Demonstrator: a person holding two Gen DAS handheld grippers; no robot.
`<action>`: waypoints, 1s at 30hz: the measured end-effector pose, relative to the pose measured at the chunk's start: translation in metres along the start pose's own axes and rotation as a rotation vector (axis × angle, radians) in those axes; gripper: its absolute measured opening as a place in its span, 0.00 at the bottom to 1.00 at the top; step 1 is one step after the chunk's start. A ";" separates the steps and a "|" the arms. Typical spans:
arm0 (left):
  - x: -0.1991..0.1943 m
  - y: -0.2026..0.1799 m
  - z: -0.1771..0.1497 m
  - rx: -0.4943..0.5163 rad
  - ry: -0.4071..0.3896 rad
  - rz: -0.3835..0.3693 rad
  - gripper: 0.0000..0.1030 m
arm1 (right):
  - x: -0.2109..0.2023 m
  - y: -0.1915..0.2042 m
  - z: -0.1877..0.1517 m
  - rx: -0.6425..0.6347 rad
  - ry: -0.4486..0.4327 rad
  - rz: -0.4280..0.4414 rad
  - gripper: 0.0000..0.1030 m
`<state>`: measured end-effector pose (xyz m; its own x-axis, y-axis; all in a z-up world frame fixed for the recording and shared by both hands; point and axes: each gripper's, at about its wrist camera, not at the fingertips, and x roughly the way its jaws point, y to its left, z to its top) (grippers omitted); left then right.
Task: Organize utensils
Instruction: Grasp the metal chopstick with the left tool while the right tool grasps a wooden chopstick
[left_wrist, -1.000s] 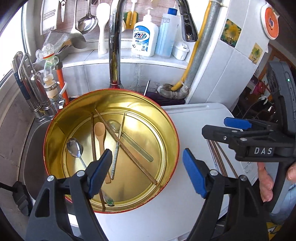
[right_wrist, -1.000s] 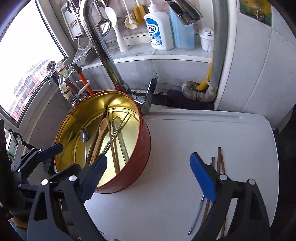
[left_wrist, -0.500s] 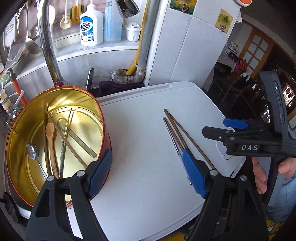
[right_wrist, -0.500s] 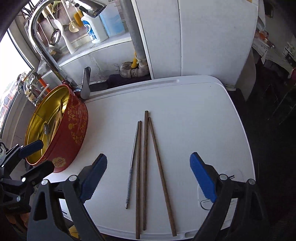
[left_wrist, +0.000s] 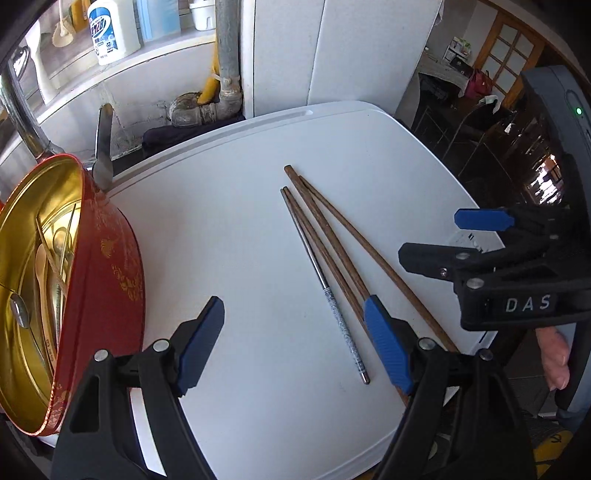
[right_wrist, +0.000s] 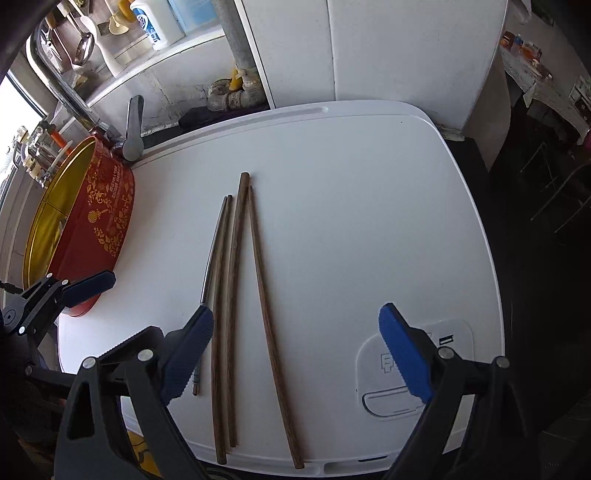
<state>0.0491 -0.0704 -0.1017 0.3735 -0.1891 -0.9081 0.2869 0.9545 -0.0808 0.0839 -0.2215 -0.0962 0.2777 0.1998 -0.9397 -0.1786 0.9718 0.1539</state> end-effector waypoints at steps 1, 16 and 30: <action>0.006 -0.001 0.000 0.006 0.011 0.011 0.74 | 0.003 -0.001 0.001 0.003 0.007 0.000 0.89; 0.040 -0.001 0.000 0.044 0.064 0.064 0.70 | 0.032 0.012 0.002 -0.104 0.034 -0.039 0.58; 0.028 0.016 -0.001 -0.057 0.070 -0.006 0.05 | 0.023 0.008 -0.005 -0.072 0.046 0.012 0.06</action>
<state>0.0627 -0.0603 -0.1289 0.3090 -0.1807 -0.9337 0.2379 0.9653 -0.1081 0.0842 -0.2095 -0.1177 0.2316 0.2033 -0.9513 -0.2498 0.9576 0.1439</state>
